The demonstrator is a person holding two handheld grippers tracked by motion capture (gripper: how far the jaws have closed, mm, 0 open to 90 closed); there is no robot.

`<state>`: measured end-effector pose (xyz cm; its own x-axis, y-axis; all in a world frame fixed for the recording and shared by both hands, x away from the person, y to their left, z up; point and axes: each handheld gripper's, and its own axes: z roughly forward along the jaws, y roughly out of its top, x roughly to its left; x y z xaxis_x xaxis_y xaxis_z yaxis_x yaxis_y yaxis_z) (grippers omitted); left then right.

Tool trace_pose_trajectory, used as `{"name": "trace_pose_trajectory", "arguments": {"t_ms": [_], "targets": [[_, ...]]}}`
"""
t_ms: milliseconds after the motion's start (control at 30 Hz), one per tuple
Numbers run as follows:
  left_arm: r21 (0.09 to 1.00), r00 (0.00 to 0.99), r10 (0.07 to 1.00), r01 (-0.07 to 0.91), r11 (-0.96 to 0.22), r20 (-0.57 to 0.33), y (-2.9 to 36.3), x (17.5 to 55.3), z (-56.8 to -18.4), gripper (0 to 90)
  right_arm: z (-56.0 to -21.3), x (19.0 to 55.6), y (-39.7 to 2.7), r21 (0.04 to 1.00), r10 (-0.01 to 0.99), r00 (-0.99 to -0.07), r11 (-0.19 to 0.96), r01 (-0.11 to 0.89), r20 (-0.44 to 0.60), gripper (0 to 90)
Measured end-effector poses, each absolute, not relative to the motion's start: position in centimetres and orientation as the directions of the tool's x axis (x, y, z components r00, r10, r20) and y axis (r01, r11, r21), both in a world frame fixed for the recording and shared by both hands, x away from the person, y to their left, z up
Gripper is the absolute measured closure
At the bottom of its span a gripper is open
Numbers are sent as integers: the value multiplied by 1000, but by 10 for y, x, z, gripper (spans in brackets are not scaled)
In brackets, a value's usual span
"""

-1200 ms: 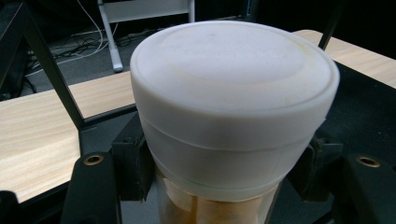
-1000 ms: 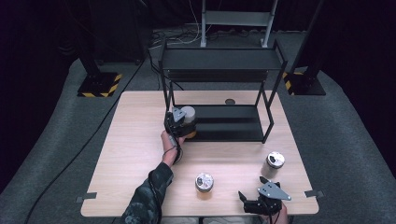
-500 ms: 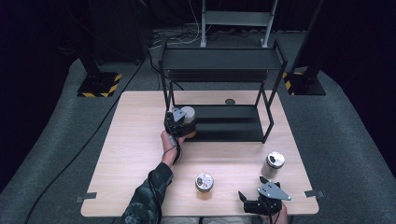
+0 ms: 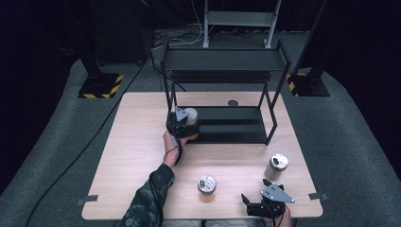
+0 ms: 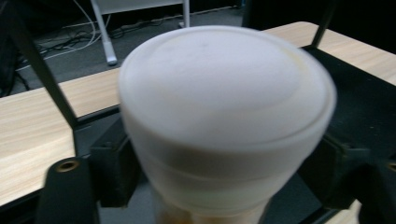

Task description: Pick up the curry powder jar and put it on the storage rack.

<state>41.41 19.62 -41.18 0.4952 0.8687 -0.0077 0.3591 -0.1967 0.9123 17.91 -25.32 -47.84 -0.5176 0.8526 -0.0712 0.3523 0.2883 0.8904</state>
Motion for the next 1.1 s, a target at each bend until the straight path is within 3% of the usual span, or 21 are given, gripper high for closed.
{"name": "trace_pose_trajectory", "arguments": {"t_ms": [133,633,1100], "targets": [[911,508,861,355,-208,-2,194,414,-409,121,-479,179,-253,891,852,-518,288,352,-71,4],[900,532,846,381,-213,-25,194,419,-402,38,-478,179,-253,890,852,-518,289,351,-72,4],[857,469,883,469,-213,-37,176,414,-387,1,-478,179,-253,890,852,-519,290,351,-73,4]]}}
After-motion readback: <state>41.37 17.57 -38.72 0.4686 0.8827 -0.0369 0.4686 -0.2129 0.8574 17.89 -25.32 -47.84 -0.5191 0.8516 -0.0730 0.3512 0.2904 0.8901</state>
